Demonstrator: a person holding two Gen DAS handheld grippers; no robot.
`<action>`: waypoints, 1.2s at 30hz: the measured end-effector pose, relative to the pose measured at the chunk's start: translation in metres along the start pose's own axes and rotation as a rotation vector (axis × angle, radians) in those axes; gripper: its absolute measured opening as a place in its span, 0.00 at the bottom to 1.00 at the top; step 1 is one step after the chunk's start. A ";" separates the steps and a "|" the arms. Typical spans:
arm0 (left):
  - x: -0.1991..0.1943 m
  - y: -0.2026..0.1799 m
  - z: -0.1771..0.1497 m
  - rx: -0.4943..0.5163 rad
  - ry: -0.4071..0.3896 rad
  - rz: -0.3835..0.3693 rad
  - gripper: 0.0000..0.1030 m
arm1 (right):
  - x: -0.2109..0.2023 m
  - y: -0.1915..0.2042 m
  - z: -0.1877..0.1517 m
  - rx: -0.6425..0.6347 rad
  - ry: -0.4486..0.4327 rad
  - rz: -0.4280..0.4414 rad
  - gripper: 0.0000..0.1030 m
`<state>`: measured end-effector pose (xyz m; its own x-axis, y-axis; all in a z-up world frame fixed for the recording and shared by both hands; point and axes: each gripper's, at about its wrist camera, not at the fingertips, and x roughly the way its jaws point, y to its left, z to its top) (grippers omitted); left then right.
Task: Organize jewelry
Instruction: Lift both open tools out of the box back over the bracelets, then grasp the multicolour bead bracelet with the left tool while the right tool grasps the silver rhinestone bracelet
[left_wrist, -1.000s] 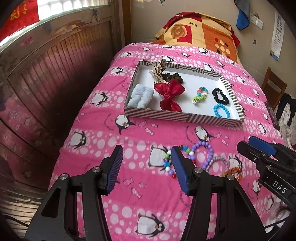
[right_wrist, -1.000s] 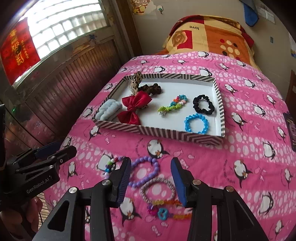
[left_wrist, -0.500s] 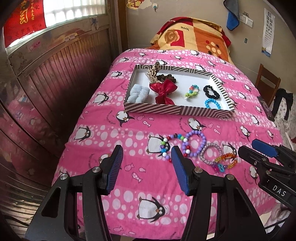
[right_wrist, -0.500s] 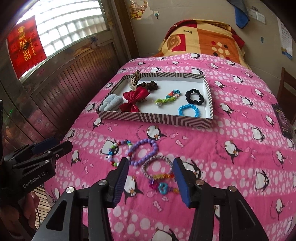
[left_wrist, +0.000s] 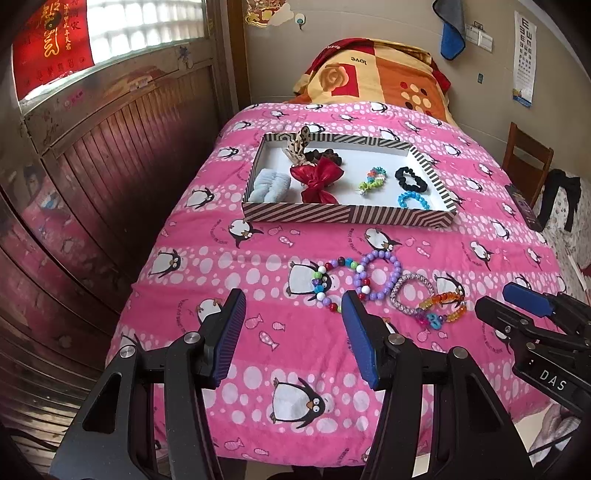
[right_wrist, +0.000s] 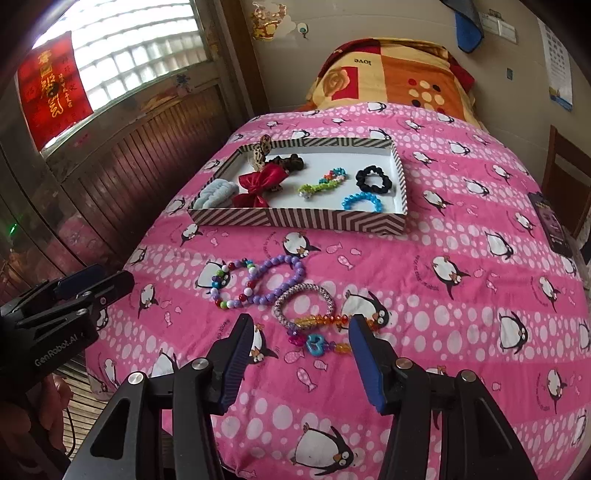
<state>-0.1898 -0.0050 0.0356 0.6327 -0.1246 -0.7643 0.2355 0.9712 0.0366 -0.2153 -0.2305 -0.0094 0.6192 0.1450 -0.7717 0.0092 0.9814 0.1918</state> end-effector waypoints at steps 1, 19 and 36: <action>0.000 0.000 0.000 0.000 0.001 0.000 0.52 | 0.000 -0.001 -0.001 0.002 0.002 -0.001 0.50; 0.029 0.013 0.001 -0.052 0.091 -0.024 0.52 | 0.021 -0.026 -0.010 0.048 0.063 -0.020 0.50; 0.092 0.045 0.011 -0.181 0.257 -0.067 0.52 | 0.078 -0.029 0.021 -0.048 0.120 0.023 0.50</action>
<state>-0.1129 0.0250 -0.0257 0.4081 -0.1563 -0.8995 0.1206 0.9858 -0.1166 -0.1505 -0.2498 -0.0620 0.5204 0.1790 -0.8350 -0.0437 0.9821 0.1833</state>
